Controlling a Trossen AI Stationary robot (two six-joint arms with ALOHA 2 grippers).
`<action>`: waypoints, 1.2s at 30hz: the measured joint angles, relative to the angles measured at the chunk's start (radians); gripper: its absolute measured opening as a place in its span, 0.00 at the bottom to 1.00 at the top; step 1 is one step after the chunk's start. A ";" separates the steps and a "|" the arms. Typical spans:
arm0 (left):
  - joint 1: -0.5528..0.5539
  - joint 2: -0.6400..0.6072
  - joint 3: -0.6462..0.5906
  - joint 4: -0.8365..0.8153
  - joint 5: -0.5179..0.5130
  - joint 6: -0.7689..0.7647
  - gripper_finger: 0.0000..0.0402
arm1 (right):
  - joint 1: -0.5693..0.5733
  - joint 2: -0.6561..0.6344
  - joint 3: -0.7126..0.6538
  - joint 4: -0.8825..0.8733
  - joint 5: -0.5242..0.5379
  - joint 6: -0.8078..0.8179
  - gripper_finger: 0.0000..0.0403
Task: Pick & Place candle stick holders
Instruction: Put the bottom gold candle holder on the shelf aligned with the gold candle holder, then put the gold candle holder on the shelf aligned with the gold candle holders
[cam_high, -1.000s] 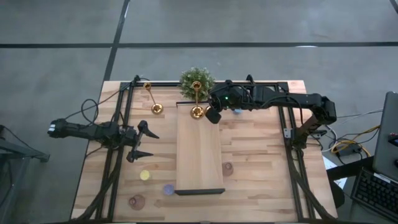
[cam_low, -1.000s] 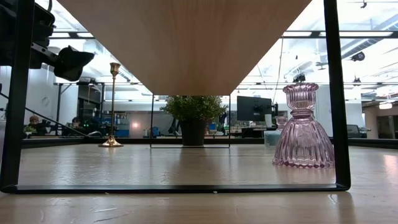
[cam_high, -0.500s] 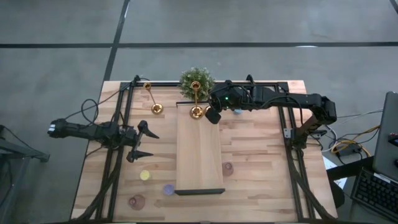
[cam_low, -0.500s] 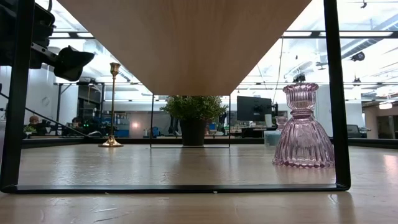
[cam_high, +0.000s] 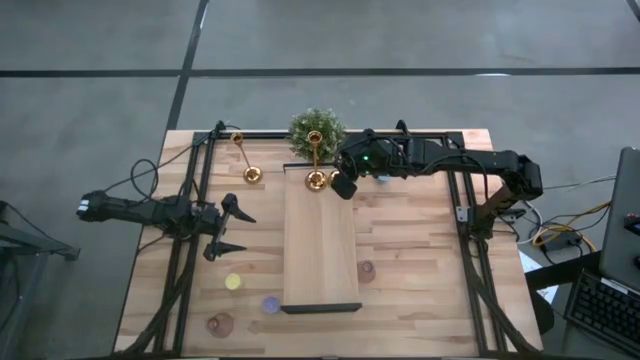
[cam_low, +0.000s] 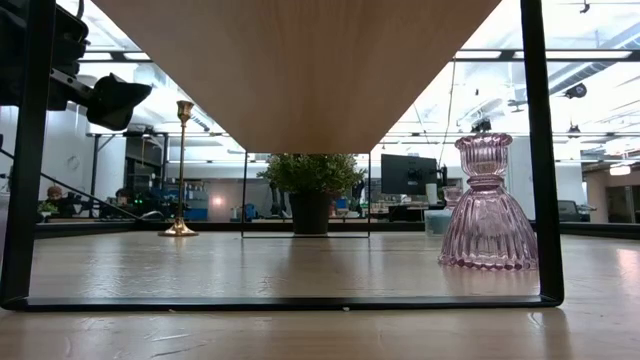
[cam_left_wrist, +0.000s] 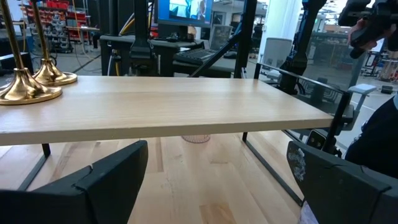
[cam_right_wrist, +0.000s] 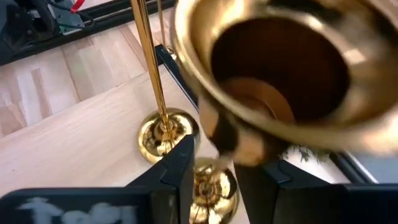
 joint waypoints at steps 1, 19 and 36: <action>0.000 0.000 0.000 0.000 0.000 0.000 0.96 | 0.000 -0.007 0.000 -0.015 -0.010 0.004 0.28; 0.000 0.000 0.000 0.002 -0.175 -0.072 0.97 | 0.077 -0.129 -0.012 -0.328 -0.254 0.019 0.27; 0.000 0.000 0.000 0.752 -0.198 -0.320 0.97 | 0.223 -0.519 -0.376 -0.088 -0.199 0.269 0.02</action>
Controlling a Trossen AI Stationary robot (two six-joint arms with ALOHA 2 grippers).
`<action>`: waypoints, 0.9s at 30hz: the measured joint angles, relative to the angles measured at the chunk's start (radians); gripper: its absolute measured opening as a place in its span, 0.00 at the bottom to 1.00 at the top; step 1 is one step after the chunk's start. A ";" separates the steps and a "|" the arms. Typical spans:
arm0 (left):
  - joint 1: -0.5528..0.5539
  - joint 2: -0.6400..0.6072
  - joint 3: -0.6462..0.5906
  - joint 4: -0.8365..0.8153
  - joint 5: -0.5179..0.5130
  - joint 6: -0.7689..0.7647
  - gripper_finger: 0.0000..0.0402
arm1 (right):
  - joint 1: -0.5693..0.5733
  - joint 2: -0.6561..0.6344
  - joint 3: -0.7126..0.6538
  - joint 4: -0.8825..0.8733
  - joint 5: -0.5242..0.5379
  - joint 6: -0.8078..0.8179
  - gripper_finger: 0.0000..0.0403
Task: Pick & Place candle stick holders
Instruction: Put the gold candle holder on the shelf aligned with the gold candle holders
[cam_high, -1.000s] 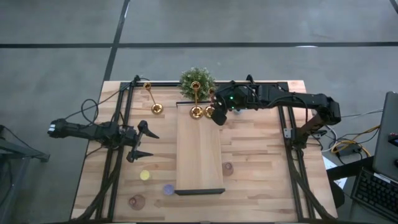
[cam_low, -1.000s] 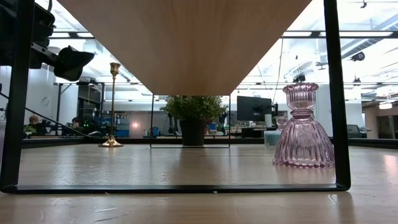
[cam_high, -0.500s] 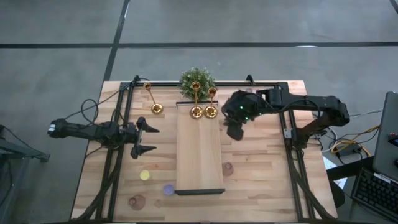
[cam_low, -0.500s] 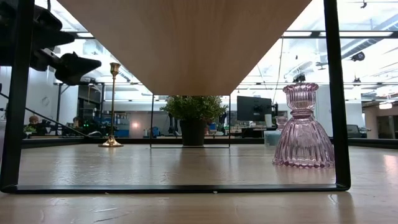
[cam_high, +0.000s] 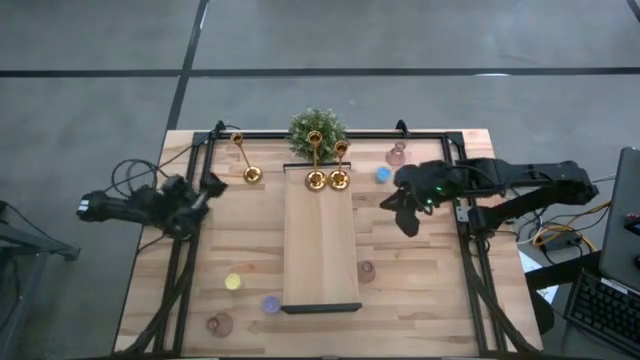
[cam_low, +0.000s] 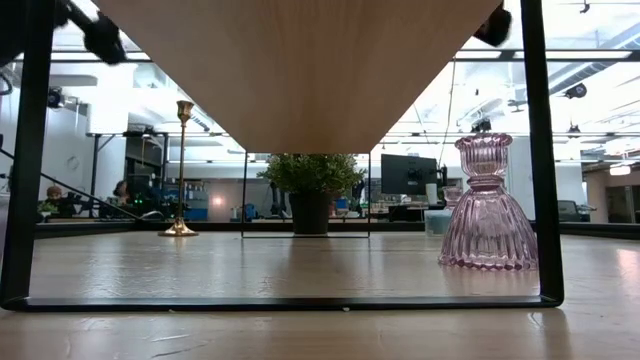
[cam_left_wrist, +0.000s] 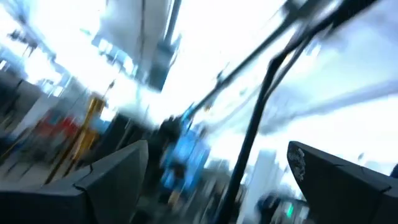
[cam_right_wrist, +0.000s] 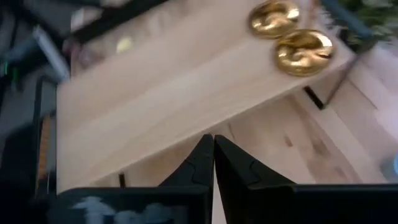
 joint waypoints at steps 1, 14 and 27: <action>0.000 0.000 0.000 0.047 0.000 -0.001 0.97 | 0.011 -0.036 -0.036 0.028 0.035 0.027 0.02; 0.000 0.000 0.000 0.246 -0.009 -0.031 0.97 | 0.053 -0.470 -0.406 0.154 0.216 0.193 0.02; 0.000 0.000 0.000 0.372 -0.065 -0.034 0.97 | 0.053 -0.703 -0.764 0.618 0.211 -0.039 0.02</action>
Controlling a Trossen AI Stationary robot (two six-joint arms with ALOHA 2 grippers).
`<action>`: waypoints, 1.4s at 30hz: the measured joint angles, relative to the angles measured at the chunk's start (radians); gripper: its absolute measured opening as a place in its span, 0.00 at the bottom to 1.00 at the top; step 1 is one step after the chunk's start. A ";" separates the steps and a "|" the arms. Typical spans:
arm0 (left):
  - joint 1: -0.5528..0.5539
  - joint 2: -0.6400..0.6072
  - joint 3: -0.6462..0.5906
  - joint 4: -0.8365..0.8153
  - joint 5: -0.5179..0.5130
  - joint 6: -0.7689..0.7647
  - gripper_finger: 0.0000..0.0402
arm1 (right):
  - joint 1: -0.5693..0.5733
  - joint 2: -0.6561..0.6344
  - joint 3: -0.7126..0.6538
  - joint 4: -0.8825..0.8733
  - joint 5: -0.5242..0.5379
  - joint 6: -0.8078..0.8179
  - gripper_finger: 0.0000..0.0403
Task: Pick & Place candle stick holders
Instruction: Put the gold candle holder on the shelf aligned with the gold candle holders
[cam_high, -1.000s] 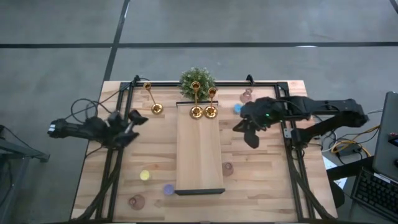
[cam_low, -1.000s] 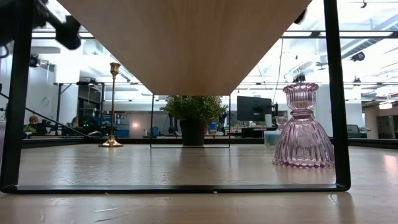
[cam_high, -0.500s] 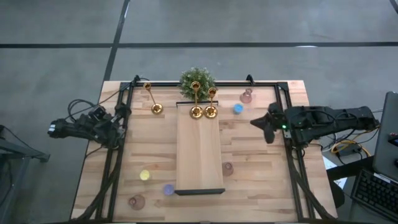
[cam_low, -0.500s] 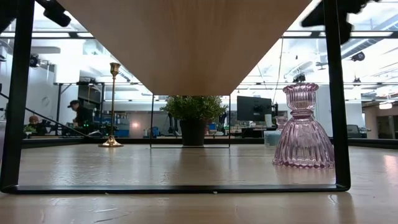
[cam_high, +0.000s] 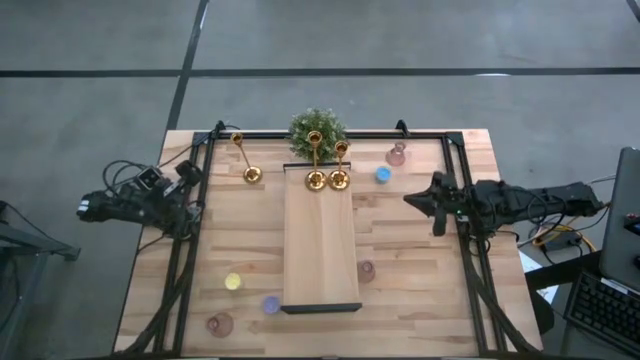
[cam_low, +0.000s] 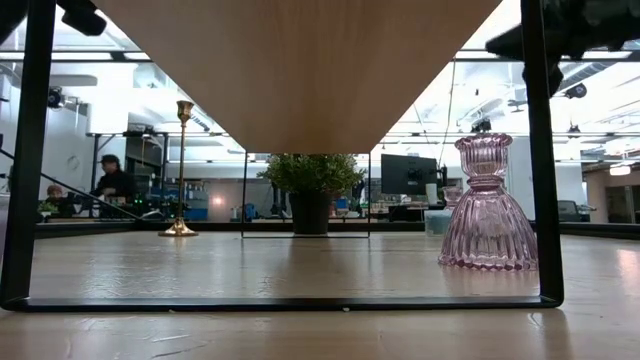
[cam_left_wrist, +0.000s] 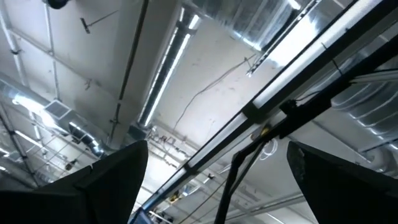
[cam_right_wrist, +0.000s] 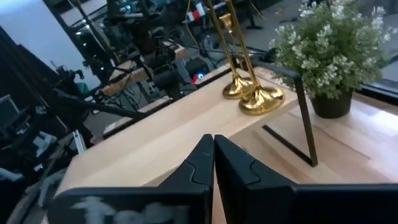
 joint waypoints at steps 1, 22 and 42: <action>0.000 0.000 0.000 -0.005 -0.015 -0.004 0.97 | 0.000 -0.017 -0.019 0.006 0.000 0.000 0.02; 0.000 0.002 0.000 -0.145 -0.053 -0.123 0.97 | 0.000 -0.230 -0.347 0.252 -0.004 0.013 0.02; 0.002 0.019 0.014 -0.049 -0.109 -0.115 0.97 | 0.000 -0.230 -0.348 0.253 0.000 0.025 0.02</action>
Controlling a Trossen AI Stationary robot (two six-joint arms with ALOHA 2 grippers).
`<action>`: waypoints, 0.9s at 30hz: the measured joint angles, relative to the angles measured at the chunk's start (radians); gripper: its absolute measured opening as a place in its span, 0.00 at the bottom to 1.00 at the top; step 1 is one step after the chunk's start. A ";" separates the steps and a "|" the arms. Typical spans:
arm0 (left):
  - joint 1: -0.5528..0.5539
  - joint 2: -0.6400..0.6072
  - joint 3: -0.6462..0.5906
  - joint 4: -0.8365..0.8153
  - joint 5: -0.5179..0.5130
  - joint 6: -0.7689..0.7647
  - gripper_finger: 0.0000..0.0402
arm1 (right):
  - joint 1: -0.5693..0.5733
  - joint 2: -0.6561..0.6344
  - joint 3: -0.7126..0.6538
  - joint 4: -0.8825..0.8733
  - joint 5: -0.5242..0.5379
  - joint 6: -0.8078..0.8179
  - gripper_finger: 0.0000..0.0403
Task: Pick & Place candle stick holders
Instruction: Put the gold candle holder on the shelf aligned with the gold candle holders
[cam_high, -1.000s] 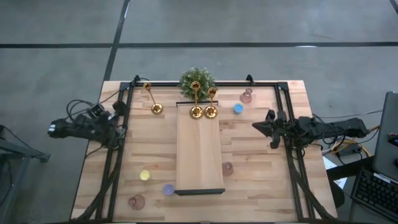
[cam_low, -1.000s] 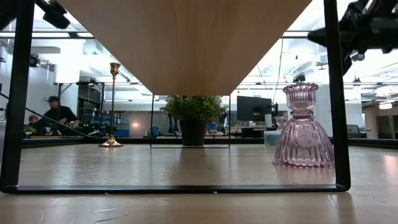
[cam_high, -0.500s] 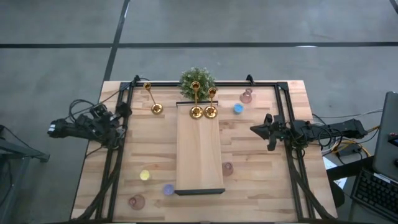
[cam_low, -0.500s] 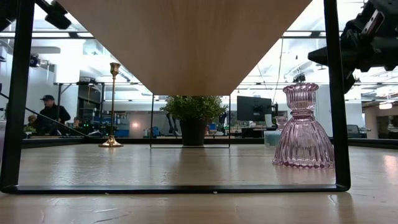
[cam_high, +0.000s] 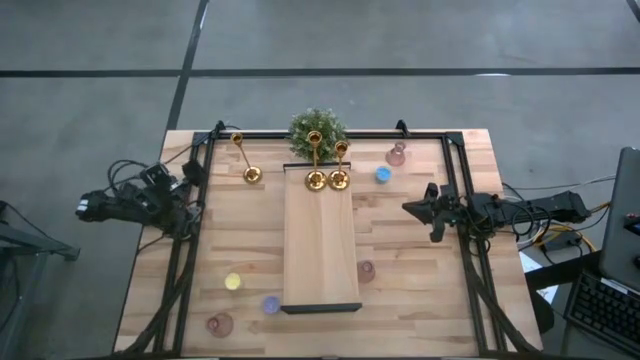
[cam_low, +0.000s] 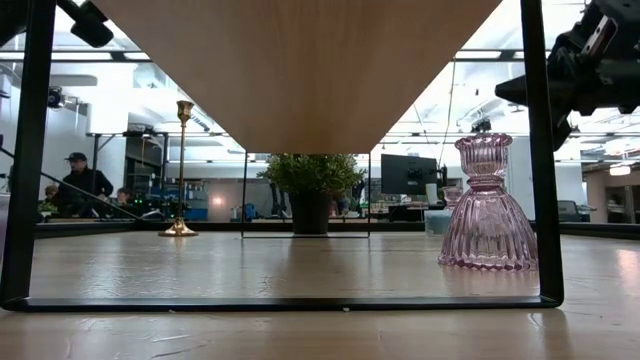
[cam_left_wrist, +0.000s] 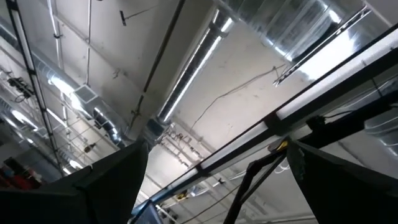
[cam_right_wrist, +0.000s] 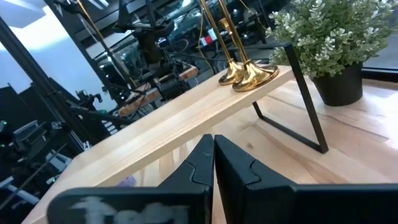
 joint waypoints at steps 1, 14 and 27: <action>0.000 0.004 0.000 0.003 0.000 -0.003 0.97 | 0.000 0.003 0.000 0.000 0.002 0.000 0.02; 0.000 0.030 0.000 -0.063 -0.206 -0.133 0.96 | 0.000 0.015 0.000 -0.004 0.002 0.043 0.02; 0.000 0.113 0.300 -1.218 -0.651 -0.080 0.96 | 0.000 0.021 0.000 -0.003 0.002 0.053 0.02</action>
